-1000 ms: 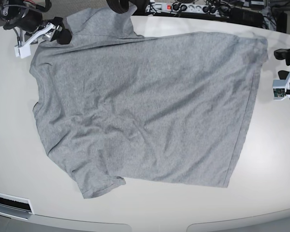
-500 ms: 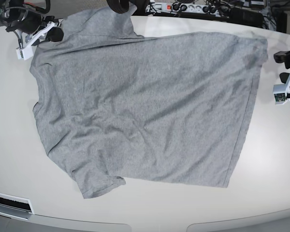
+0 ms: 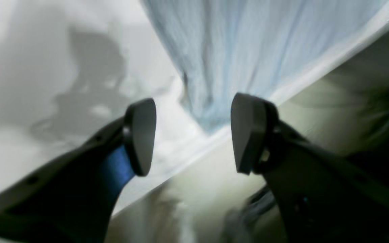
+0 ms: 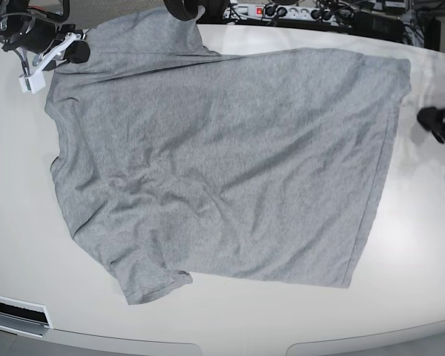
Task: Layout the t-shirt on the table in an organized manner, then fold the t-shirt properly
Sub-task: 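Move the left gripper along the shirt edge and regrasp the corner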
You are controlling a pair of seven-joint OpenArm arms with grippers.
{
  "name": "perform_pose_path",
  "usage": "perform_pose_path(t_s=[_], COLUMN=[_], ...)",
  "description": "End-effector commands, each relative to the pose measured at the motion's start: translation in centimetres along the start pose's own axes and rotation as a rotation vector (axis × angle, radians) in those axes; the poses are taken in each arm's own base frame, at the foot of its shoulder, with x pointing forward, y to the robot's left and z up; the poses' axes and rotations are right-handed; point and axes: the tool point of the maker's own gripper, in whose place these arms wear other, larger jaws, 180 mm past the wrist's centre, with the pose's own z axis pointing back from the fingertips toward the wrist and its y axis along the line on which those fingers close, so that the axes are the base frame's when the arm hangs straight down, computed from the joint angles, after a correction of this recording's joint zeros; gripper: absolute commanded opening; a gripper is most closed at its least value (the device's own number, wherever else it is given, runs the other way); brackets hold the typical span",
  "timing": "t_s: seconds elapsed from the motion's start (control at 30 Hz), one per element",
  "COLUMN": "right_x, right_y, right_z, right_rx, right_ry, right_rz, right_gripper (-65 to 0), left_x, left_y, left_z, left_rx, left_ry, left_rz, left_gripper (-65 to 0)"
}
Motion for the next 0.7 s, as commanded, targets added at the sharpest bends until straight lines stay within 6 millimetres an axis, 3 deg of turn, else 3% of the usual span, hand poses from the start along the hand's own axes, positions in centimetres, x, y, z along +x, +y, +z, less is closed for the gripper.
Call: perform_pose_path(t_s=[0.0, 0.07, 0.17, 0.33, 0.5, 0.67], right_x=[0.5, 0.5, 0.6, 1.2, 1.2, 1.2], right_y=[-0.1, -0.1, -0.1, 0.5, 0.6, 0.6], right_z=[0.5, 0.5, 0.5, 0.5, 0.5, 0.5], right_rx=[0.000, 0.000, 0.003, 0.036, 0.042, 0.042], right_ry=[-0.015, -0.014, -0.017, -0.049, -0.050, -0.050], right_rz=[0.011, 0.012, 0.010, -0.004, 0.006, 0.005], right_gripper=[-65.0, -65.0, -65.0, -65.0, -65.0, -65.0], left_x=[0.8, 0.8, -1.5, -4.9, -7.9, -10.6], left_y=[1.0, 1.6, 3.0, 3.4, 3.0, 1.6], left_z=[2.1, 3.0, 3.8, 4.1, 3.4, 1.3], left_rx=[0.004, -0.046, -0.037, -0.026, -0.042, -0.092], left_ry=[-0.057, -0.121, -0.125, -0.133, -0.171, -0.258], left_rz=[0.025, 0.134, 0.239, 0.321, 0.411, 0.531], left_gripper=[-28.8, -28.8, -29.6, -31.2, -31.2, -31.2])
